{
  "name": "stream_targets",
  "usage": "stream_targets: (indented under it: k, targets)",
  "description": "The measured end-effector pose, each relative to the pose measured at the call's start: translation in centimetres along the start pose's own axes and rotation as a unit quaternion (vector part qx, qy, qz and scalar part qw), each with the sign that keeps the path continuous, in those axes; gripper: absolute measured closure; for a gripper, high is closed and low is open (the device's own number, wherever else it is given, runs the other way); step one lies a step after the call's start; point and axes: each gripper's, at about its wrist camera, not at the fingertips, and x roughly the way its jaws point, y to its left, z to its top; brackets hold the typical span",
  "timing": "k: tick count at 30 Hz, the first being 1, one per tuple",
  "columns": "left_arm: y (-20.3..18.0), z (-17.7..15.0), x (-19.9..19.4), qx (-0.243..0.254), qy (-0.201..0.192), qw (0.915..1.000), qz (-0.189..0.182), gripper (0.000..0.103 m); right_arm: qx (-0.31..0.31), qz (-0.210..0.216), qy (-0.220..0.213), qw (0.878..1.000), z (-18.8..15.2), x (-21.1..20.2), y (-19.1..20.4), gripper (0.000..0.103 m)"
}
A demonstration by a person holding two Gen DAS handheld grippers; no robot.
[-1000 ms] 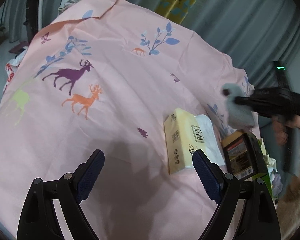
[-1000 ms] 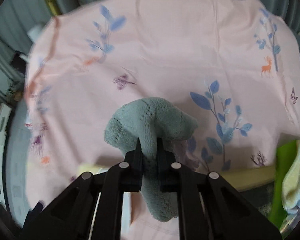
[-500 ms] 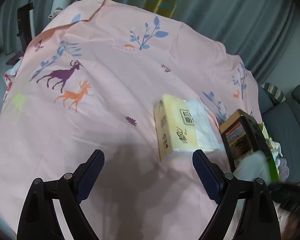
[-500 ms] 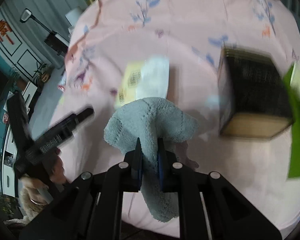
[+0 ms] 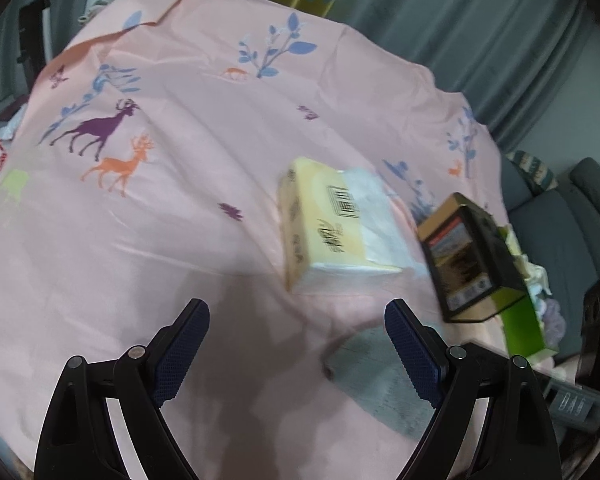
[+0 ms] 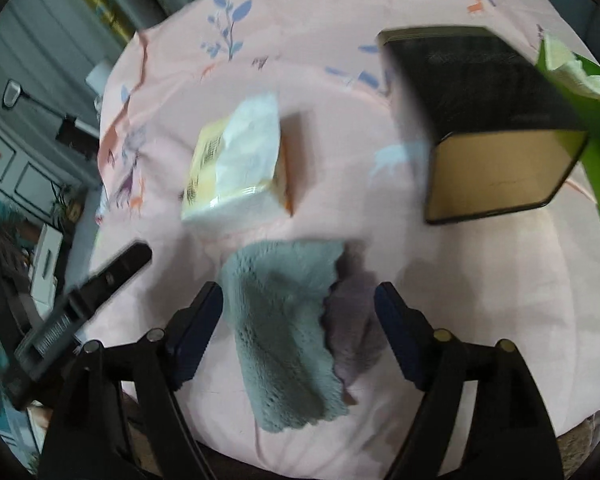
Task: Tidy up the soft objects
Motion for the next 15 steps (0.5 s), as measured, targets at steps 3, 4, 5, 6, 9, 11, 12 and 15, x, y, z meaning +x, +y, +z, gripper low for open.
stream_targets:
  k: [3,4,5,6,9,11,12,15]
  targets:
    - [-1.1,-0.7,-0.2,0.010,0.014,0.9992,-0.035,0.014,0.001,0.018,-0.015,1.000,1.3,-1.4,-0.1,0.018]
    - [-1.6,-1.0,0.0,0.016,0.024,0.9984,-0.048,0.016,-0.001,0.024,-0.019,1.000,1.6,-1.6,0.0,0.017]
    - [-2.0,-1.3,0.2,0.021,0.035,0.9976,-0.056,0.017,-0.005,0.030,-0.020,0.999,1.9,-1.6,0.1,0.016]
    - [-2.5,-1.7,0.6,0.025,0.049,0.9966,-0.062,0.018,-0.008,0.035,-0.019,0.999,2.1,-1.3,0.3,0.016]
    - [-3.3,-2.9,1.9,0.026,0.084,0.9929,-0.079,0.018,0.002,0.050,0.001,0.999,1.6,0.1,-0.3,0.016]
    - [-4.0,-3.6,2.8,0.037,0.103,0.9910,-0.077,0.018,0.000,0.062,0.025,0.998,0.9,1.9,-0.4,0.016]
    - [-4.2,-3.8,3.1,0.040,0.108,0.9905,-0.075,0.018,-0.001,0.063,0.032,0.998,0.6,2.4,-0.5,0.016]
    - [-4.8,-4.6,4.1,0.044,0.123,0.9889,-0.071,0.020,-0.002,0.046,0.053,0.998,0.1,4.2,-0.8,0.016]
